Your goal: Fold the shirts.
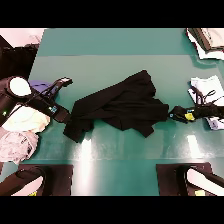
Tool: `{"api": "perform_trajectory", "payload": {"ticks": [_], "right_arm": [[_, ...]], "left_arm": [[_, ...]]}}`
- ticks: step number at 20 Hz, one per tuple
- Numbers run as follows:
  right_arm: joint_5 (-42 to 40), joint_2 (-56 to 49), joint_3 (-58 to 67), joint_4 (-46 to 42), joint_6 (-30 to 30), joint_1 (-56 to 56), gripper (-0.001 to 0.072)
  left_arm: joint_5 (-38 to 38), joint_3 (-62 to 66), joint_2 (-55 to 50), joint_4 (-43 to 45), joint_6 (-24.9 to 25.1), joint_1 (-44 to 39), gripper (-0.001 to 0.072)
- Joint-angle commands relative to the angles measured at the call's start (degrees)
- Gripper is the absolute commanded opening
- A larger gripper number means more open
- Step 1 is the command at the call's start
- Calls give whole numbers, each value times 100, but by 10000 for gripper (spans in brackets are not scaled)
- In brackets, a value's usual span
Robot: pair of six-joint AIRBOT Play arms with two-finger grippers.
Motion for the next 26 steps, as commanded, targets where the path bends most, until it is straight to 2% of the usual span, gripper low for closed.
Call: {"api": "perform_trajectory", "payload": {"ticks": [1,2,3,5,7,9,12,16,19,26], "right_arm": [[-319,-376,-118,358,-177,271,423],[-404,-422,-118,363,-177,361,388],[-474,-424,-116,354,-184,439,292],[-531,-337,-24,345,-289,527,19],[-463,-7,212,356,-271,525,18],[-369,466,787,358,-103,525,17],[-501,1099,2118,350,286,525,16],[-531,1506,4291,295,452,511,17],[-400,1663,5748,-103,800,514,16],[479,2149,7790,-1915,1458,514,16]], "left_arm": [[17,7,4,0,-2,2,29],[20,7,4,0,-2,2,29],[20,7,4,0,-2,2,29],[20,9,4,0,-2,2,29],[-48,170,11,81,-2,22,29],[-138,870,11,398,-76,111,29],[-122,2544,11,483,-160,343,29],[-72,5010,11,1300,-160,387,29],[-17,6485,52,1609,-295,387,29],[870,6662,1263,1563,-374,387,28]]}}
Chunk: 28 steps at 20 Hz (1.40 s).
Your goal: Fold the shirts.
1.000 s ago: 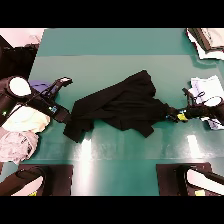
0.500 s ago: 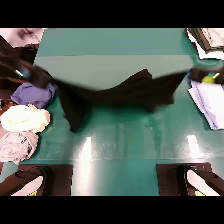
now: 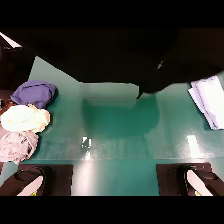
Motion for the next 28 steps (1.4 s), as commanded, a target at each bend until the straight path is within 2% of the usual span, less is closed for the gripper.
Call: {"api": "perform_trajectory", "payload": {"ticks": [1,4,7,11,14,16,18,20,25,28], "right_arm": [[494,168,938,-901,308,0,16],[817,103,1156,-1139,407,-2,15],[1255,-179,697,-1121,407,0,14],[2785,-1381,114,-1104,411,7,14],[3147,-2422,-332,-1130,413,107,14],[2955,-2988,-704,-1123,411,107,15],[2354,-3449,-1080,-1123,411,107,14],[1626,-3812,-1331,-1115,413,109,15],[-63,-4352,-1445,-1104,439,240,14],[-846,-4500,-1445,-1095,442,306,14]], "left_arm": [[466,164,533,-11,-87,7,28],[367,107,581,-9,-282,7,28],[50,-737,472,11,-341,7,28],[-809,-2227,-308,11,-372,7,28],[-614,-3270,-1211,-13,-258,7,29],[-282,-3648,-1858,9,-55,7,29],[208,-3689,-2524,52,186,7,29],[975,-3689,-2997,52,184,7,29],[3289,-3687,-3381,57,184,7,29],[4017,-3687,-3438,173,186,9,29]]}}
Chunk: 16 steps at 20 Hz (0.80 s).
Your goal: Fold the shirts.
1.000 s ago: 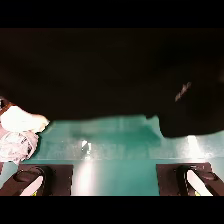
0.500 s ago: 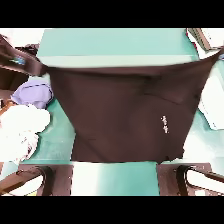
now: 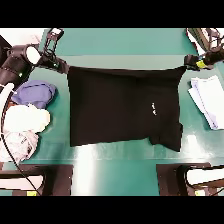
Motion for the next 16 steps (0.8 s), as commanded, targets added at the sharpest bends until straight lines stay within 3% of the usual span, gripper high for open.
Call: {"api": "perform_trajectory", "payload": {"ticks": [1,5,11,16], "right_arm": [[-1123,-227,-44,-13,22,48,15],[-1075,-245,-42,-142,22,44,14],[540,-229,-256,-909,22,120,14],[549,-227,-1237,-577,20,133,19]], "left_arm": [[1215,-13,-177,133,15,7,29],[946,-15,-326,256,22,4,29],[-807,-101,-378,249,756,4,29],[-850,-538,-645,249,693,4,29]]}}
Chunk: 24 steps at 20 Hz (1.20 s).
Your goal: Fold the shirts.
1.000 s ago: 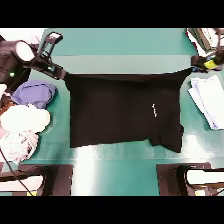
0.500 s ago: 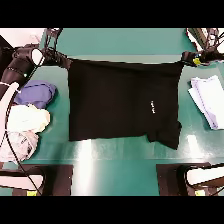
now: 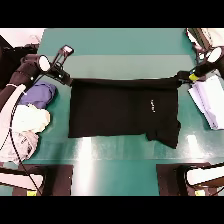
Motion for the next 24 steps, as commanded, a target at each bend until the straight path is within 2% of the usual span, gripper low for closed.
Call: {"api": "perform_trajectory", "payload": {"ticks": [1,2,3,4,5,6,8,9,11,13,15,20,24], "right_arm": [[98,4,-575,339,2,13,20],[105,4,-662,487,-7,11,41],[122,4,-710,568,-7,11,222],[188,7,-710,651,-20,11,357],[295,52,-704,647,-22,0,357],[409,146,-706,643,-81,-4,357],[695,455,-726,636,-273,-26,356],[820,686,-833,640,-352,-50,357],[850,1198,-1276,656,-356,-83,357],[820,1679,-1825,654,-365,-83,356],[719,2065,-2295,654,-369,-83,356],[621,2634,-2973,649,-372,-83,356],[616,2857,-3034,651,-372,-83,356]], "left_arm": [[-203,-153,-188,4,-120,2,30],[-210,-153,-192,4,-262,2,37],[-240,-151,-184,4,-326,2,270],[-400,-114,-184,13,-398,4,537],[-675,-42,-177,98,-400,4,531],[-1060,76,-162,203,-402,11,482],[-1703,258,-55,177,-667,142,480],[-1921,232,66,28,-920,267,480],[-2173,-131,343,-695,-1117,577,480],[-2175,-918,728,-1727,-1099,887,481],[-2103,-1838,1169,-2245,-1097,1119,481],[-1803,-3681,2210,-2297,-1141,1180,481],[-1386,-4428,2439,-2365,-1147,1180,481]]}}
